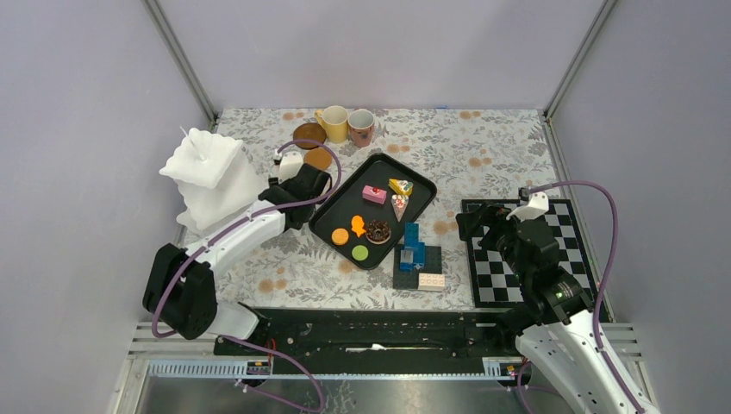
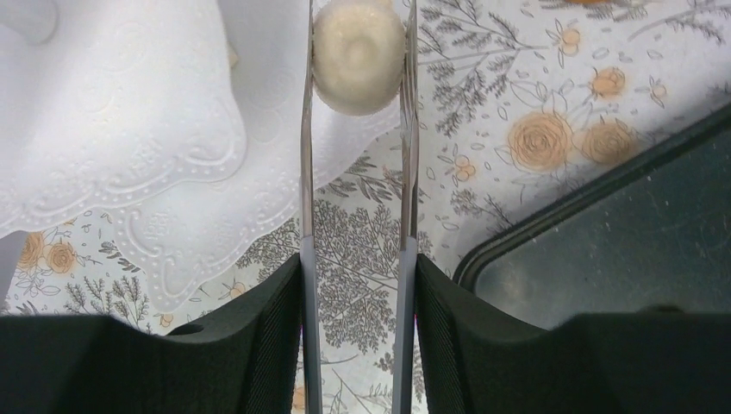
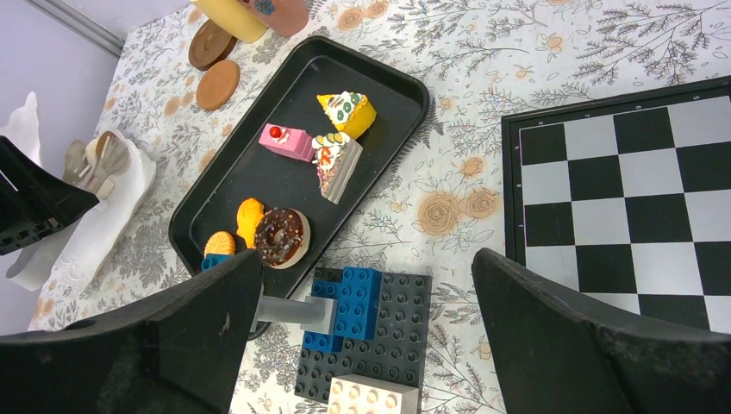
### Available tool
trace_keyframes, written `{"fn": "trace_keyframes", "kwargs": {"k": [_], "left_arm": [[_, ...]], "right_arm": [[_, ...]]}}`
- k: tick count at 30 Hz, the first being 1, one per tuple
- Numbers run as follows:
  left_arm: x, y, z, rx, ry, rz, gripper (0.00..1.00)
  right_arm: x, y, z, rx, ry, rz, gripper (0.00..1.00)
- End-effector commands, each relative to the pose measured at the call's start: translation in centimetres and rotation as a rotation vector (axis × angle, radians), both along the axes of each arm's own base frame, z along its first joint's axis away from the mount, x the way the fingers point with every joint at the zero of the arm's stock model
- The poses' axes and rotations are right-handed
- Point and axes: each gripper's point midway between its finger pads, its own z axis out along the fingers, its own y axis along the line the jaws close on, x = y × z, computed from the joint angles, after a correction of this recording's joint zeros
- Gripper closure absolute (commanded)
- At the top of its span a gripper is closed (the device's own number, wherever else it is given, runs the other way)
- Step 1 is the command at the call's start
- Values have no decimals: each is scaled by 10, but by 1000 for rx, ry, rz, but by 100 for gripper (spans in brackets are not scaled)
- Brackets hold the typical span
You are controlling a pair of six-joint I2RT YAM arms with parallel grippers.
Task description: Serve the afternoon tea
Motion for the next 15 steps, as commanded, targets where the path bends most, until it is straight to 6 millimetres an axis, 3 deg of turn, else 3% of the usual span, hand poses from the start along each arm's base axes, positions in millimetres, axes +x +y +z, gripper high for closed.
{"fn": "trace_keyframes", "kwargs": {"k": [1,15], "left_arm": [[16,10,26,2,-174,94,60],[13,26,14,72,-194,171,60]], "right_arm": [[2,5,7,19,-25,14,2],[3,6,6,12,-23,19,2]]}}
